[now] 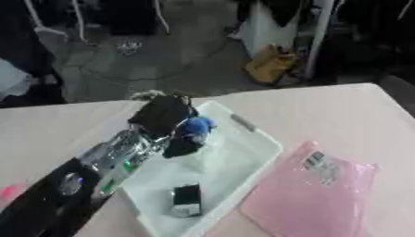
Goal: Pick up objects on the table and place them in the box.
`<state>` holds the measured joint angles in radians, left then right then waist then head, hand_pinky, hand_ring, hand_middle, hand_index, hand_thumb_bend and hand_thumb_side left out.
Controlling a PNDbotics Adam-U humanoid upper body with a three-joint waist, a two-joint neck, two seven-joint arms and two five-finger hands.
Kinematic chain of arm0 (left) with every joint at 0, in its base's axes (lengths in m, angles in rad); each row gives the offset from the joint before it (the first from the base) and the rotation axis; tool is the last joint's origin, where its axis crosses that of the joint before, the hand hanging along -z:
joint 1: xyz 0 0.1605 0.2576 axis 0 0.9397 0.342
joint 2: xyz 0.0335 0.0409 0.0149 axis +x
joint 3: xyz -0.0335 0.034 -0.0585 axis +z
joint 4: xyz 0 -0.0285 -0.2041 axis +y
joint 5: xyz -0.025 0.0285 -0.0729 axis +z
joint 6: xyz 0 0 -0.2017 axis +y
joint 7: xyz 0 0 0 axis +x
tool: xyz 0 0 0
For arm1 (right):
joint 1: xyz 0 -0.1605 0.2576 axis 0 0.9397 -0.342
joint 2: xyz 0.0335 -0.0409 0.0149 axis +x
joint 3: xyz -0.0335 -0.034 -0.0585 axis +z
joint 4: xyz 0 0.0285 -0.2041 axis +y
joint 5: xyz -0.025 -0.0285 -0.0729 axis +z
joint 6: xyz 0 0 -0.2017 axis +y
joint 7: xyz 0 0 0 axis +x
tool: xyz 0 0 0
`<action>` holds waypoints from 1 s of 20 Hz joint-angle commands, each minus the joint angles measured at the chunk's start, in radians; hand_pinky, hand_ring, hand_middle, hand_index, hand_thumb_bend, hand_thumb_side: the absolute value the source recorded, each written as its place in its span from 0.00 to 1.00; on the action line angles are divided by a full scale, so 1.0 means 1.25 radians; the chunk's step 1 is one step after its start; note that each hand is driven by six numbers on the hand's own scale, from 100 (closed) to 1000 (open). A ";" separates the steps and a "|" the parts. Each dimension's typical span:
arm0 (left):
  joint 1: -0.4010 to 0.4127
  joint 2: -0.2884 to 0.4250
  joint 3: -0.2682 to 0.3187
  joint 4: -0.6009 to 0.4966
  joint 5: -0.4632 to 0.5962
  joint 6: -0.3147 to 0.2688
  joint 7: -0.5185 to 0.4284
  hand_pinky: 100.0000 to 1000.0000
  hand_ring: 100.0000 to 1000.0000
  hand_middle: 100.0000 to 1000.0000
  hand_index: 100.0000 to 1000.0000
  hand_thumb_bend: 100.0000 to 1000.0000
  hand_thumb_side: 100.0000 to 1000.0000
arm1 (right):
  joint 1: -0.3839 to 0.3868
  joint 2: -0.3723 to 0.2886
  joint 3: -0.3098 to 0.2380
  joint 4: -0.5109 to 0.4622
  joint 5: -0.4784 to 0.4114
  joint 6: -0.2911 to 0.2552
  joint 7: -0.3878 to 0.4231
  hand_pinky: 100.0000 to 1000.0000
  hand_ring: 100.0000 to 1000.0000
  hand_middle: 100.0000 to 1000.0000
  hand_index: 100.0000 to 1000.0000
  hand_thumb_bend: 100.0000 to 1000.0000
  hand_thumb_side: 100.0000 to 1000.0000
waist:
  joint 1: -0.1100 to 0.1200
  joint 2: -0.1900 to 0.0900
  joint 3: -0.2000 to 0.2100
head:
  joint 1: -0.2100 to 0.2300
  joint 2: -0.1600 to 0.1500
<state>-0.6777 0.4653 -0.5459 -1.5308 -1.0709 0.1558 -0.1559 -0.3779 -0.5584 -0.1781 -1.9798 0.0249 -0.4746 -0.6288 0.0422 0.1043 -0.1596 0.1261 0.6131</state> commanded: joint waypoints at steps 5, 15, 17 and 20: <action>-0.012 0.011 -0.008 0.015 0.032 -0.025 -0.027 0.30 0.63 0.67 0.93 0.23 1.00 | -0.009 -0.011 -0.003 -0.016 -0.008 -0.002 0.002 0.75 0.79 0.73 0.73 0.00 1.00 | 0.007 -0.015 -0.001 | 0.002 -0.002; -0.018 0.017 -0.001 0.012 0.121 -0.087 -0.193 1.00 1.00 1.00 1.00 0.46 1.00 | -0.008 -0.010 -0.002 -0.016 -0.006 0.000 0.002 0.75 0.79 0.73 0.73 0.00 1.00 | 0.008 -0.015 -0.001 | 0.004 -0.002; -0.019 0.019 0.001 0.008 0.130 -0.091 -0.205 1.00 1.00 1.00 1.00 0.46 1.00 | -0.009 -0.011 -0.002 -0.016 -0.006 0.000 0.002 0.75 0.79 0.73 0.72 0.00 1.00 | 0.008 -0.015 -0.001 | 0.003 -0.002; -0.020 0.021 0.002 0.004 0.139 -0.092 -0.209 1.00 1.00 1.00 1.00 0.46 1.00 | -0.009 -0.011 -0.002 -0.016 -0.006 0.000 0.001 0.75 0.79 0.73 0.72 0.00 1.00 | 0.008 -0.015 -0.002 | 0.003 -0.001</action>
<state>-0.6809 0.4667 -0.5575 -1.5064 -0.9064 0.0412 -0.4113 -0.3776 -0.5562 -0.1779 -1.9798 0.0212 -0.4724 -0.6257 0.0422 0.1043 -0.1600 0.1279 0.6131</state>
